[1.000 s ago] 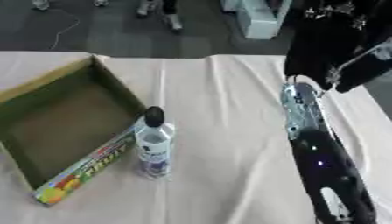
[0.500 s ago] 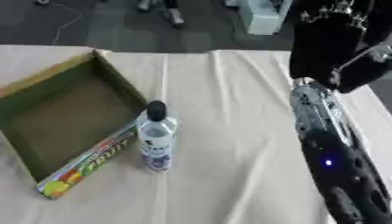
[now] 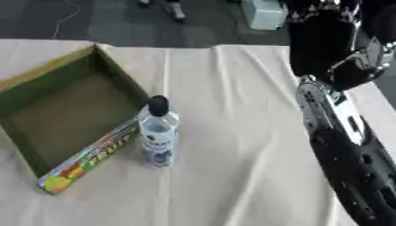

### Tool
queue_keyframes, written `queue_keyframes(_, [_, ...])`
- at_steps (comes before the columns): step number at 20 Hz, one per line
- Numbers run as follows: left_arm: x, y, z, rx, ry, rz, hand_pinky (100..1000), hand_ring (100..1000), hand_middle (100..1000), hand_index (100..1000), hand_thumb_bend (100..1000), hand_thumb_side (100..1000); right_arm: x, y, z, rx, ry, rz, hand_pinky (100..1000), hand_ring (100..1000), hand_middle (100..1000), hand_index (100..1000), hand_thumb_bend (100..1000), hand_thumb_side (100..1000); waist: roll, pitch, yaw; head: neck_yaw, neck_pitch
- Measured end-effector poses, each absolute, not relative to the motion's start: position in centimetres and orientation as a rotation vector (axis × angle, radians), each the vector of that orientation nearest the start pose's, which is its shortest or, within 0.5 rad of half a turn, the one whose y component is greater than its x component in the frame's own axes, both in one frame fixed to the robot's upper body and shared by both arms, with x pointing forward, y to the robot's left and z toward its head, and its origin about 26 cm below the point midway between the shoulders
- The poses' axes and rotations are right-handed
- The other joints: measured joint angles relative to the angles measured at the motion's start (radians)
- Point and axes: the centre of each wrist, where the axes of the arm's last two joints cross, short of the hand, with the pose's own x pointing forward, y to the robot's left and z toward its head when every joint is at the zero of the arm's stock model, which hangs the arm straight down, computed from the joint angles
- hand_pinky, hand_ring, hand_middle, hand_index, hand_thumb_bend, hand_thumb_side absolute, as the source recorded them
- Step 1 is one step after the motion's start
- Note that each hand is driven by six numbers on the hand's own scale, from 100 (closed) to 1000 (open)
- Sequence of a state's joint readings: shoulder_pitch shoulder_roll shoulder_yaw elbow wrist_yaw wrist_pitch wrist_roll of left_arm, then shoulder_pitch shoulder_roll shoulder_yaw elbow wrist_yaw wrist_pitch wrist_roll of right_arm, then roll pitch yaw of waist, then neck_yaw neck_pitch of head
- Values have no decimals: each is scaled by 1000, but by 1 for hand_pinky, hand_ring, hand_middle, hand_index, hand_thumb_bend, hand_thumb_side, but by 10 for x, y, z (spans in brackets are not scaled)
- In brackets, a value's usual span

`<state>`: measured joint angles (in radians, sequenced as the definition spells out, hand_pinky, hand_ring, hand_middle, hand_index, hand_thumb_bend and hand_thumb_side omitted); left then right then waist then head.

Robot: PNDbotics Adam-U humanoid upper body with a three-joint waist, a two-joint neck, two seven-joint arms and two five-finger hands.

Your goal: Pick up objects on the table and place them in the box.

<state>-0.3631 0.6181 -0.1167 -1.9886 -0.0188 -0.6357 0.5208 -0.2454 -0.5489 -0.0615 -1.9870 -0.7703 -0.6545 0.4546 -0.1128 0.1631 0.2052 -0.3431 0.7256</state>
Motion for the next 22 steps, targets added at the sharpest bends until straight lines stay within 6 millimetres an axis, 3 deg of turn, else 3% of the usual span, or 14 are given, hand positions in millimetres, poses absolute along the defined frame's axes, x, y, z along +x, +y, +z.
queue_keyframes(5, [302, 270, 229, -151, 3272, 225, 688, 729, 856, 862, 154, 1000, 292, -312, 214, -787, 3226, -872, 716, 698, 783, 843, 476, 726, -1, 0, 0, 1, 3])
queue_keyframes(10, [302, 270, 229, -153, 3273, 226, 689, 731, 856, 862, 155, 1000, 296, -317, 212, -799, 3248, -1011, 721, 704, 789, 852, 497, 724, -3, 0, 3, 13, 37])
queue_keyframes(22, [302, 270, 229, -154, 3272, 227, 687, 727, 856, 862, 155, 1000, 309, -324, 199, -780, 3312, -1138, 737, 711, 796, 856, 536, 726, -6, 3, 5, -2, 45])
